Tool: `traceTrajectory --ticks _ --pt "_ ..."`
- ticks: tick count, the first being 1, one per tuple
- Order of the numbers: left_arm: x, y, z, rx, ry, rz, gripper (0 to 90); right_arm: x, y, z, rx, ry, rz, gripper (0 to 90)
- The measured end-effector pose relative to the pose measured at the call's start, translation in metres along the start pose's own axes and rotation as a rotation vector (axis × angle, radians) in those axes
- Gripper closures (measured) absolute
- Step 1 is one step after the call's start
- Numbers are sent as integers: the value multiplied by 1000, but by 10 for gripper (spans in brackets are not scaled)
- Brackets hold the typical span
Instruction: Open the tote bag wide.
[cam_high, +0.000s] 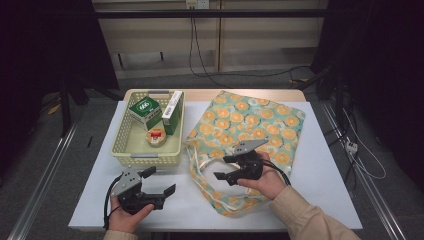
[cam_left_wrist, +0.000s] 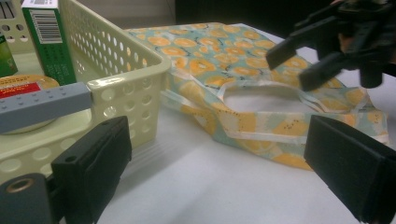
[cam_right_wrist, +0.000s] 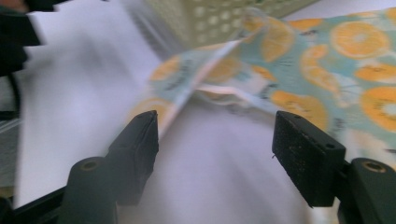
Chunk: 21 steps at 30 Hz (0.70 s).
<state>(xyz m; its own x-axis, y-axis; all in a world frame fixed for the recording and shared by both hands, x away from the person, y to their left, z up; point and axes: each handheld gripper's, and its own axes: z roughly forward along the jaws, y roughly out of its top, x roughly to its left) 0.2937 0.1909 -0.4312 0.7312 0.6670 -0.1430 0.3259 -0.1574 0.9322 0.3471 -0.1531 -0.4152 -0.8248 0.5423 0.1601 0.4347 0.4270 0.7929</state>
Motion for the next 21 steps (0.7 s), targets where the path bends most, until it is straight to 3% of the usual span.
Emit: traceTrajectory --ticks 5,11,14,16,17,21 --pt "1 0 -1 -2 0 -8 64 28 -2 6 35 69 -36 293" --pt "4 -1 -1 2 6 -11 64 46 -4 12 40 121 -52 346" --pt "3 -1 -1 0 4 -10 64 47 -8 19 63 127 -58 492" --pt "3 -1 -2 0 3 -12 64 47 -11 22 84 150 -57 539" --pt "3 -1 -2 1 5 -11 64 48 -13 23 95 158 -77 674" --pt "4 -1 -2 0 9 -11 65 45 -14 23 105 168 -69 857"
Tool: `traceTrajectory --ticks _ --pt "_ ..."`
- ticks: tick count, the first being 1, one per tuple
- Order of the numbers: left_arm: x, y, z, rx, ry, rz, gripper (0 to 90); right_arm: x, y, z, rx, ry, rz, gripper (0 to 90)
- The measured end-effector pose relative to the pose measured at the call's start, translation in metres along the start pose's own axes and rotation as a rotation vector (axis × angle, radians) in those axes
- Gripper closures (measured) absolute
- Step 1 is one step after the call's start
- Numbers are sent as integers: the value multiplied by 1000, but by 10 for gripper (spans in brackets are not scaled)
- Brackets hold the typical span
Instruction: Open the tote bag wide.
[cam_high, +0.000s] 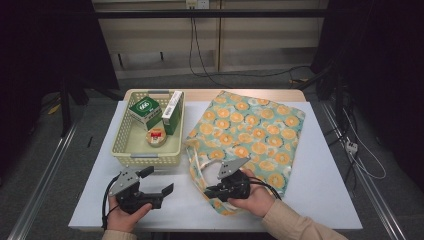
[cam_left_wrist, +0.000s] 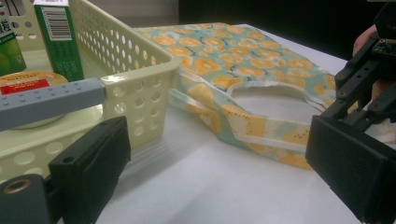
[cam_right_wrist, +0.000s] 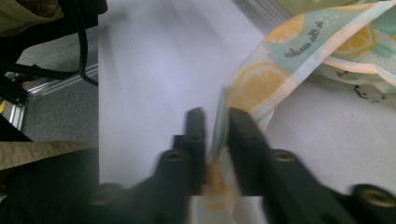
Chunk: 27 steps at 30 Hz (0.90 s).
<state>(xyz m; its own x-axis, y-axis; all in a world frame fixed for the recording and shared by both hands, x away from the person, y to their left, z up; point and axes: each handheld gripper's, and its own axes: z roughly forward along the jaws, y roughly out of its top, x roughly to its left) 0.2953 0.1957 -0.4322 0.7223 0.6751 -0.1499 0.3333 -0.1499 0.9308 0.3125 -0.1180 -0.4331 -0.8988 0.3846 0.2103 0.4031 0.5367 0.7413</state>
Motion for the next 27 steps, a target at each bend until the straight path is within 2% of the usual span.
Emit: traceTrajectory --ticks 4,10,11,13,15,16,17,18,19,20,24,27 --pt "-1 1 -1 -1 1 0 66 -7 0 -5 -25 -7 31 895" --pt "0 0 -1 -2 6 -3 67 -31 8 -35 -98 -64 69 899" --pt "0 1 -1 -4 5 1 67 -31 8 -35 -98 -64 69 899" --pt "-1 1 -1 -6 4 0 67 -50 13 -50 -122 -109 81 899" --pt "-1 1 -1 -5 4 1 69 -64 15 -59 -136 -120 111 899" --pt "-1 1 -1 -4 3 1 69 -64 15 -59 -136 -120 111 899" --pt "-1 1 -1 -4 2 1 69 -71 16 -63 -155 -117 139 899" --pt "-1 1 -1 -5 1 1 69 -77 16 -67 -160 -126 151 900" --pt "0 1 -1 -5 1 1 69 -89 19 -73 -160 -157 154 899" --pt "0 1 -1 -6 2 1 69 -89 19 -73 -160 -157 154 899" --pt "-1 1 0 -6 -2 -2 69 -113 20 -80 -162 -203 141 899" --pt "-1 0 0 -4 -4 0 69 -131 18 -83 -165 -211 169 898"
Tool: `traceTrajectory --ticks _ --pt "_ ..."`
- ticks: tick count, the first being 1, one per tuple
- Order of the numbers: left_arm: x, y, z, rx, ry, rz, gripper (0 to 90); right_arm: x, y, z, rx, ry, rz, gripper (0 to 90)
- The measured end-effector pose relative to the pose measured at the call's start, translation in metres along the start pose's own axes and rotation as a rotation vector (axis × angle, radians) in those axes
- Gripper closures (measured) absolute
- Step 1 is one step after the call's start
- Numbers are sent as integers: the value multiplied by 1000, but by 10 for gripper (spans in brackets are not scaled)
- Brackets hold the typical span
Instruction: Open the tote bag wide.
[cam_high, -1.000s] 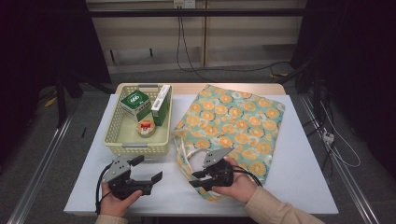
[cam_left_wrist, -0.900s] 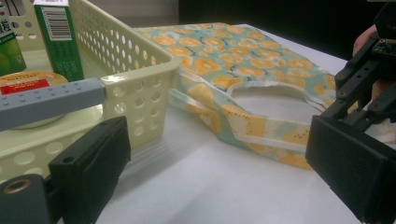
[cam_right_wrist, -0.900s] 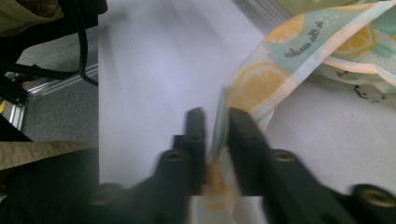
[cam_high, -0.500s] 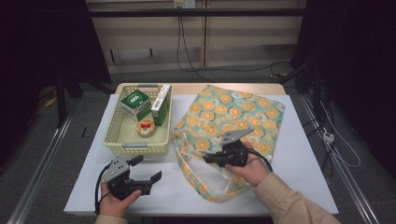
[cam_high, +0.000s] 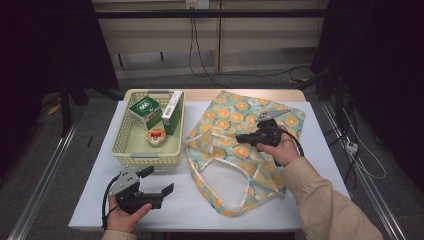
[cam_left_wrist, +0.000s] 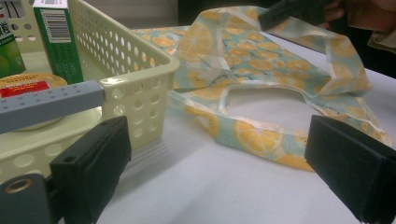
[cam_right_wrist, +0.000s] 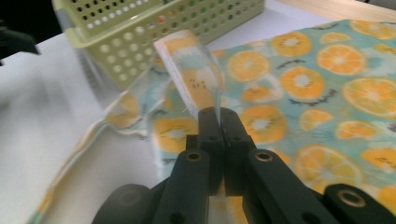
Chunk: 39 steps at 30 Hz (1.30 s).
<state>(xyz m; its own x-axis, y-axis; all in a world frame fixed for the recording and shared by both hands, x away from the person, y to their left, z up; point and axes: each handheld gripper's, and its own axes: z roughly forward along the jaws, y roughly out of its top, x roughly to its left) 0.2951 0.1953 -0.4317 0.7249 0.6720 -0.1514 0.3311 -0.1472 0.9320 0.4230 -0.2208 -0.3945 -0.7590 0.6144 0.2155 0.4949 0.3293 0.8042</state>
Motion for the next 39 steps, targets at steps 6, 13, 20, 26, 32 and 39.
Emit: traceTrajectory --ticks 6,13,20,26,32,39 --pt "0 0 0 3 0 1 70 -37 -8 8 15 -45 53 897" --pt "2 -2 0 5 -1 -3 70 -58 -21 15 32 -92 90 881" --pt "2 -1 -1 1 0 -5 70 -59 -28 16 46 -169 103 598" --pt "3 -2 -1 -4 0 -10 70 -40 -25 3 9 -224 35 412" --pt "5 -2 -2 -12 7 -21 70 -9 -18 -10 -13 -158 22 319" --pt "8 -3 -3 -19 11 -32 65 25 -25 -3 12 -94 -32 268"
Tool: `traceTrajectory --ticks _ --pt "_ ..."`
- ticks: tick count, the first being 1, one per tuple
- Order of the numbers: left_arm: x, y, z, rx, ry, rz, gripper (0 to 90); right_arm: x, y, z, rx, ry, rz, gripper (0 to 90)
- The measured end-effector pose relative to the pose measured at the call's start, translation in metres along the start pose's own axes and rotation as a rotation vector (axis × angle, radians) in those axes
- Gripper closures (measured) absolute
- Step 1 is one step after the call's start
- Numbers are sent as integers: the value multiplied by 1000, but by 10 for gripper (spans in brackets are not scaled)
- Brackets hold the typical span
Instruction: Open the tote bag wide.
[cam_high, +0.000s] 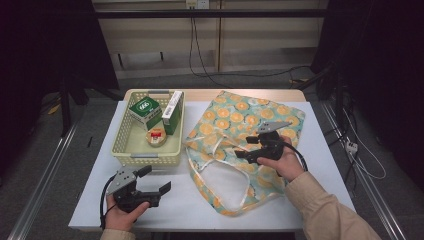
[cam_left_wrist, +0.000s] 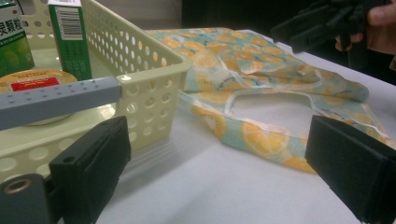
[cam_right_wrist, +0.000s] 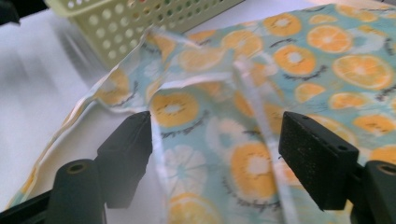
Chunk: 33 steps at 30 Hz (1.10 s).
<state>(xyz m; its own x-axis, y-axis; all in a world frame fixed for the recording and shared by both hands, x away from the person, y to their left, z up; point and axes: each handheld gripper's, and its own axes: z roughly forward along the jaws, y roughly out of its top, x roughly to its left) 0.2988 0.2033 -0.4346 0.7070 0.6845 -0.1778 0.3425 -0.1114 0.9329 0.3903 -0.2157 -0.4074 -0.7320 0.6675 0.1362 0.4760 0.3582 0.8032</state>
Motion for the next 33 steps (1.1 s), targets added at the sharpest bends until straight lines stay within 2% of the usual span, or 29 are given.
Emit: traceTrajectory --ticks 1,4,5,9,10,13,15,17,18,19,20,21,24,26,29,33 --pt "1 0 0 -2 3 -1 65 4 -2 2 10 1 -7 276" --pt "3 0 -1 -5 9 2 59 11 -10 10 36 -18 -45 409" --pt "4 0 -1 -2 14 6 59 11 -10 10 36 -18 -45 409" --pt "6 0 -1 -2 15 12 46 14 -18 18 66 21 -42 575" --pt "6 0 -1 -4 16 13 43 18 -22 20 85 39 -55 602" --pt "8 1 -1 -8 24 11 41 26 -24 21 93 46 -83 620" --pt "9 1 -1 -12 14 6 41 27 -25 22 100 42 -90 638" --pt "11 3 0 -15 15 10 41 29 -30 27 134 25 -105 733" --pt "12 3 0 -19 17 14 41 29 -30 27 134 25 -105 733" --pt "13 4 0 -20 20 13 41 26 -33 28 133 28 -77 823" --pt "14 4 0 -25 25 12 41 26 -33 28 133 28 -77 823" --pt "15 4 0 -26 28 11 41 24 -33 27 127 36 -57 869" --pt "20 4 0 -26 42 8 40 20 -31 23 112 36 -29 900" --pt "20 3 0 -30 45 0 41 19 -31 22 111 33 -36 900" --pt "19 3 0 -20 39 17 42 19 -28 19 109 36 -38 900" --pt "17 3 1 -17 33 21 42 13 -19 11 75 44 -28 900"
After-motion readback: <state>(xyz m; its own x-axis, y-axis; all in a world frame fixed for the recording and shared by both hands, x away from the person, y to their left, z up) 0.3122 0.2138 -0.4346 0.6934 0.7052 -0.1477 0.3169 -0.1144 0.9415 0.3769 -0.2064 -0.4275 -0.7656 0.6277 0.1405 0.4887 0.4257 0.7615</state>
